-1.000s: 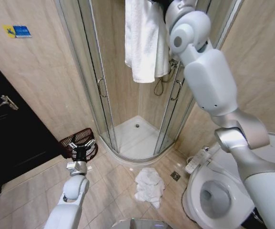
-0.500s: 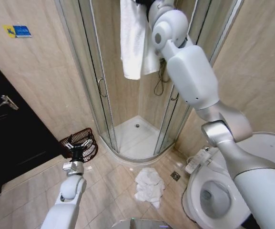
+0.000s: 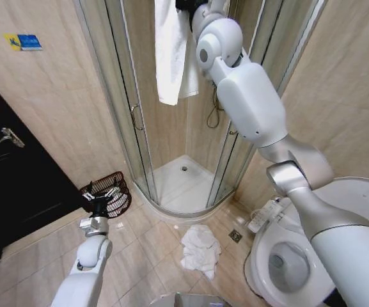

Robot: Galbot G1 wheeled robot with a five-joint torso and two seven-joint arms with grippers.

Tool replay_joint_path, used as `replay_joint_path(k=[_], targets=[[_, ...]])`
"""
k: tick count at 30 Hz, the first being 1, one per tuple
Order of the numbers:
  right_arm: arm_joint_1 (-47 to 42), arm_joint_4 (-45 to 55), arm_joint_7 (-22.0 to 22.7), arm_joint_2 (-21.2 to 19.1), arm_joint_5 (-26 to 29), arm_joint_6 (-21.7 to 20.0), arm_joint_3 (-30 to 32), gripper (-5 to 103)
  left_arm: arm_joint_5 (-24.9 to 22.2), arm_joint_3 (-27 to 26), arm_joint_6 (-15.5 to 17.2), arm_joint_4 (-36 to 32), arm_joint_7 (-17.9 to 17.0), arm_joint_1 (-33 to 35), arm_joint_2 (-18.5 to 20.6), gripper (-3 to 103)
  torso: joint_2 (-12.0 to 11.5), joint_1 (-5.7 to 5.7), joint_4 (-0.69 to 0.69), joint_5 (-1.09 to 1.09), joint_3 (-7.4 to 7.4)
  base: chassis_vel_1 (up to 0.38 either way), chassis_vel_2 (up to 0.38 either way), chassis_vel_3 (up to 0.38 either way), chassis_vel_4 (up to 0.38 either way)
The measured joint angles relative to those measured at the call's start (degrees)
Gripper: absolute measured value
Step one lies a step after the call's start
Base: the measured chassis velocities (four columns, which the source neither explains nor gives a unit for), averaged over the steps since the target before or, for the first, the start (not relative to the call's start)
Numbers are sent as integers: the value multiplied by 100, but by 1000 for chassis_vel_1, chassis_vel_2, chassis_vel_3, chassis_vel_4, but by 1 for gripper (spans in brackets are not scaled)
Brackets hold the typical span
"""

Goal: Discard the used towel into the hamper.

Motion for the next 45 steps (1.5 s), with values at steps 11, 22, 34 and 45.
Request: replay_joint_path(k=[11, 22, 34, 45], targets=[[-343, 553, 142, -542, 438, -6, -192, 5, 44, 102, 25, -78, 34, -4, -2, 100, 0, -1, -1, 1, -1, 0, 0, 0, 0], [-999, 1118, 243, -973, 611, 17, -396, 5, 36, 90, 29, -98, 62, 16, 7, 100, 0, -2, 1, -1, -1, 0, 0, 0, 0], [-2100, 1564, 202, -1324, 590, 176, -267, 5, 11, 67, -13, 27, 78, -3, 32, 100, 0, -1, 0, 0, 0, 0, 0, 0, 0], [-3439, 2116, 72, -1761, 390, 409, -62, 5, 39, 84, -32, 4, 105, 36, -12, 100, -1, 0, 1, -1, 0, 0, 0, 0, 0]])
